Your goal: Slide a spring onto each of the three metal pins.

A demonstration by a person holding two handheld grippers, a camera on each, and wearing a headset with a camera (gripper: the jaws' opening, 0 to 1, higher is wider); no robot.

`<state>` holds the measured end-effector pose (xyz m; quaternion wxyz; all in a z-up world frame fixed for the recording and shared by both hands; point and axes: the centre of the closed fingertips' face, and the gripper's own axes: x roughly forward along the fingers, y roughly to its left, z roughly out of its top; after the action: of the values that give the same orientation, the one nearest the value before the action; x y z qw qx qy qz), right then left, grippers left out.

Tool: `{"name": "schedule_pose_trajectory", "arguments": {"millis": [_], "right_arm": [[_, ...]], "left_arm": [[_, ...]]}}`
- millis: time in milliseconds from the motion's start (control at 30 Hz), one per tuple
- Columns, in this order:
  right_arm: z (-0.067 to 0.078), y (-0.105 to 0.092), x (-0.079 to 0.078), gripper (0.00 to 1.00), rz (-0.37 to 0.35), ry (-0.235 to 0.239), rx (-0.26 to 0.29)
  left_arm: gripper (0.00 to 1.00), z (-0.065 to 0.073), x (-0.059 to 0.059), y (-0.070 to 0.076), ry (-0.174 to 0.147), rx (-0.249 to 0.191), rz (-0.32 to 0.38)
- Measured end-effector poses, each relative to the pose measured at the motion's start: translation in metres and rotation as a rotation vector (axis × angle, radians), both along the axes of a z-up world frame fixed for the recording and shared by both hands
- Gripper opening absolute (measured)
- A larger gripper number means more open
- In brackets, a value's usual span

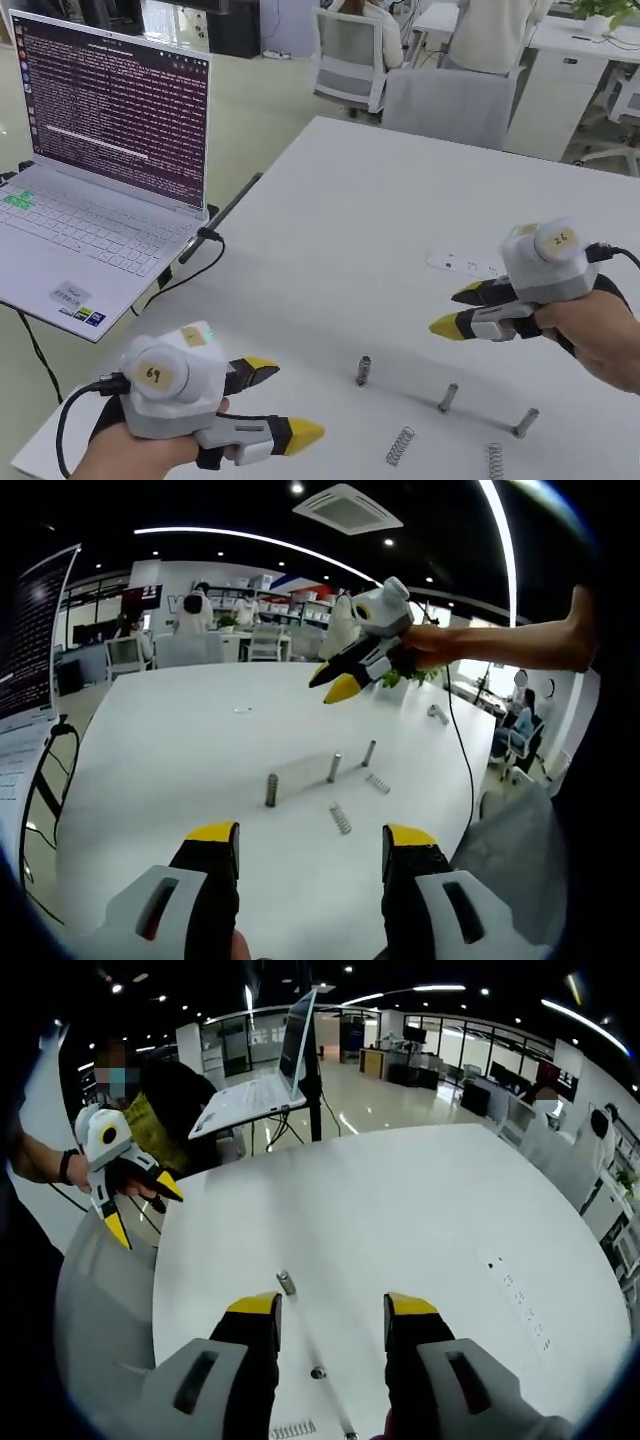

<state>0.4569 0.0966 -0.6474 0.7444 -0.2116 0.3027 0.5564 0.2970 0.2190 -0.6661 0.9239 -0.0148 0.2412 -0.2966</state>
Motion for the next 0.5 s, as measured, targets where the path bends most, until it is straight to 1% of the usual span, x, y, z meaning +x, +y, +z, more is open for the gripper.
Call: {"name": "schedule_pose_trajectory", "arguments": {"millis": [133, 367, 500], "right_arm": [[0.006, -0.008, -0.003, 0.4, -0.037, 0.001, 0.028], [0.009, -0.025, -0.006, 0.42, -0.101, 0.011, 0.063], [0.009, -0.037, -0.008, 0.44, -0.127, 0.014, 0.07]], "left_arm": [[0.53, 0.002, 0.001, -0.001, -0.002, 0.002, -0.005], [0.53, 0.004, 0.003, 0.0, -0.006, 0.004, -0.008], [0.53, 0.005, 0.004, 0.001, -0.008, 0.005, -0.01]]}}
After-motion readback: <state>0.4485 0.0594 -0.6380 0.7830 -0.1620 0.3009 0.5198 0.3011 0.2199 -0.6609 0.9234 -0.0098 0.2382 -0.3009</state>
